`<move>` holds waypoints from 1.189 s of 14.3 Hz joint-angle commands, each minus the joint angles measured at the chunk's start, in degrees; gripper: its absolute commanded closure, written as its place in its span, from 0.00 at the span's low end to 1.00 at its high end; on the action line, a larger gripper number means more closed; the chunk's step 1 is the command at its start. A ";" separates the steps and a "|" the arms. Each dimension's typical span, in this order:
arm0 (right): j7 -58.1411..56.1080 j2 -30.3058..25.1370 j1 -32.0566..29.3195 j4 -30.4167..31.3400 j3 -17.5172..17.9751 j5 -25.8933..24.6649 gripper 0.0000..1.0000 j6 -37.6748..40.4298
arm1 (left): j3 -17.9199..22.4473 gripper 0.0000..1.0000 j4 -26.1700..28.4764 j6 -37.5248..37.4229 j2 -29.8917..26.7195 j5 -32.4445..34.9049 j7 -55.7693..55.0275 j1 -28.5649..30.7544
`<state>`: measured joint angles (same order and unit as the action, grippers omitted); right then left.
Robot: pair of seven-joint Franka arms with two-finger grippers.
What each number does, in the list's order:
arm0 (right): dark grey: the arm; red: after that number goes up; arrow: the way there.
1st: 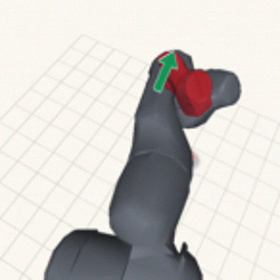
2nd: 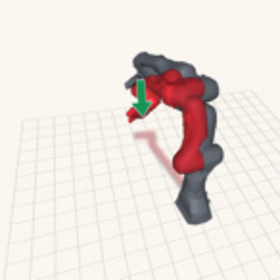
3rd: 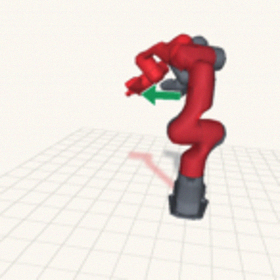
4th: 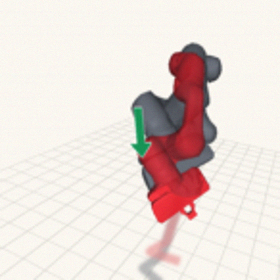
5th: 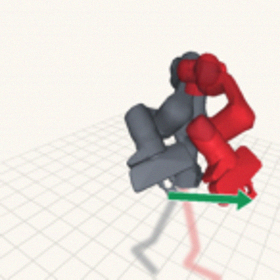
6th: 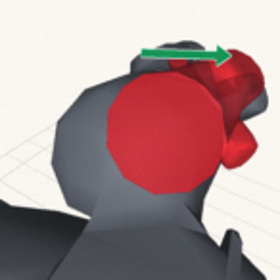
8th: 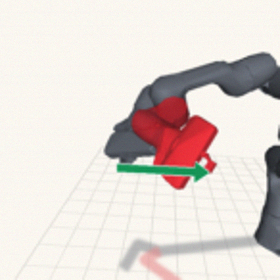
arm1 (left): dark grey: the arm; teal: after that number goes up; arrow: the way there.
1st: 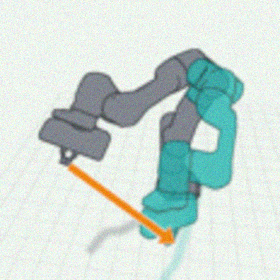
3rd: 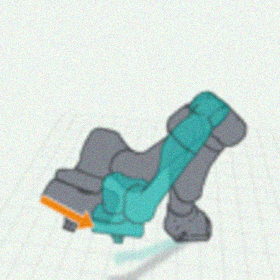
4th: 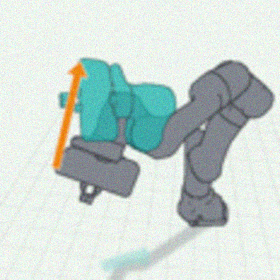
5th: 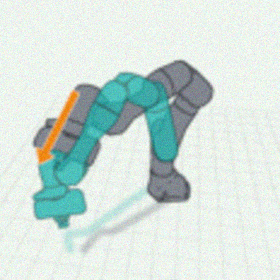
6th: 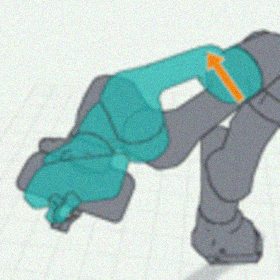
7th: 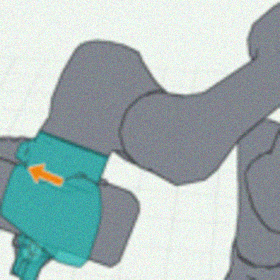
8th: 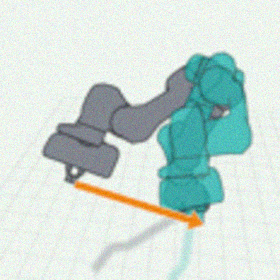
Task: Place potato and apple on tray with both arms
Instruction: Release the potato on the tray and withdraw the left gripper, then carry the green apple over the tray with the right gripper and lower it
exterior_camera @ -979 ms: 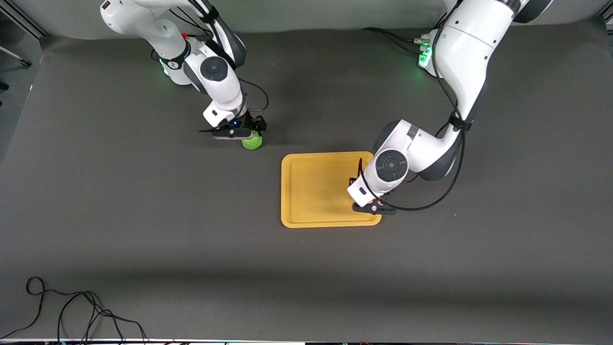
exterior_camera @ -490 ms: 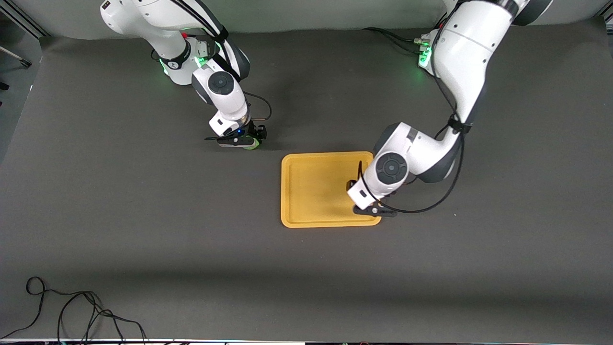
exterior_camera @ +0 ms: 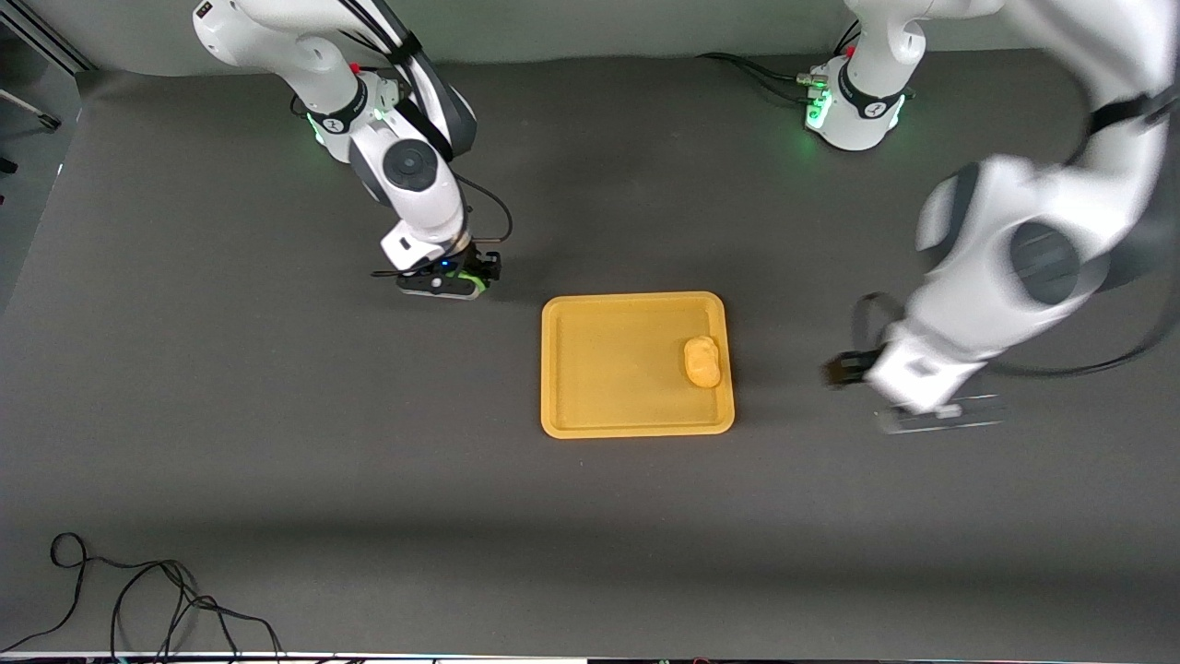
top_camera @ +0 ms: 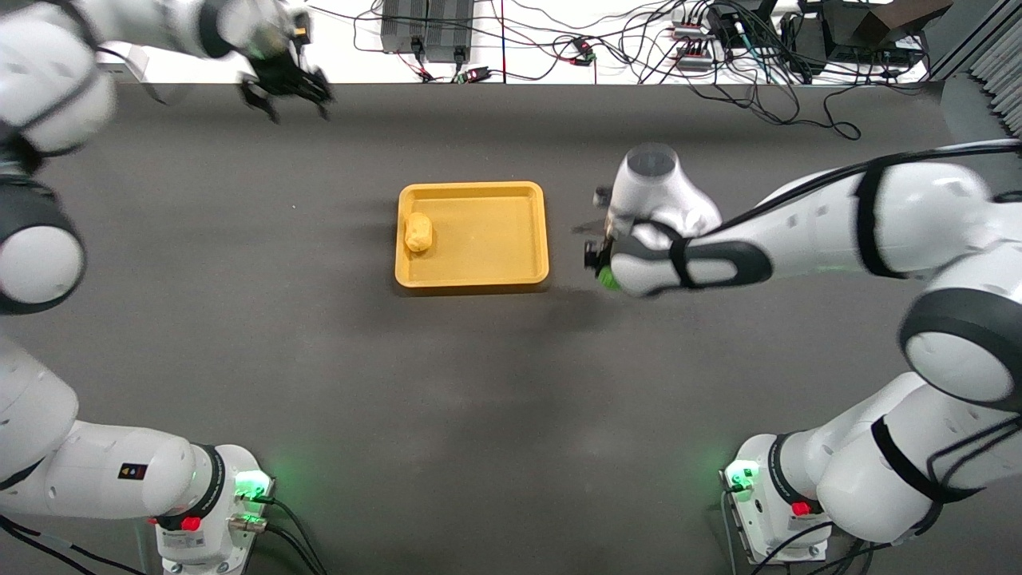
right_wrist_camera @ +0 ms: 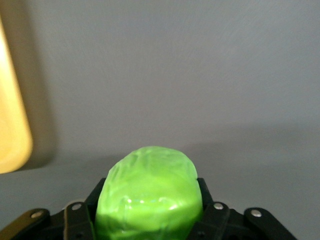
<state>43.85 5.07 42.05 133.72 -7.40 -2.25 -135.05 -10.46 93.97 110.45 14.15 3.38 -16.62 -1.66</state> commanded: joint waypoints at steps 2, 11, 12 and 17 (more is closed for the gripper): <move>-3.94 -4.80 -0.13 -15.38 -1.83 -0.57 0.53 21.19 | -0.44 0.00 -4.47 -9.25 -2.81 0.31 12.73 6.30; -3.07 21.00 3.91 -60.89 -0.34 0.48 0.53 35.63 | -0.44 0.00 0.25 -11.04 -9.67 0.40 21.72 13.34; -2.89 25.04 4.17 -66.43 0.45 1.01 0.53 36.78 | -0.44 0.00 0.25 -11.04 -9.50 0.40 21.90 13.52; 5.10 37.90 5.05 -78.27 7.04 1.02 0.53 33.47 | -0.62 0.00 1.39 -11.04 -9.41 0.31 22.16 13.52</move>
<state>45.55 36.40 46.39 62.97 -1.81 -1.39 -102.10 -10.58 94.03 99.70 6.18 3.42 4.34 11.23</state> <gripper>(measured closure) 0.278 0.000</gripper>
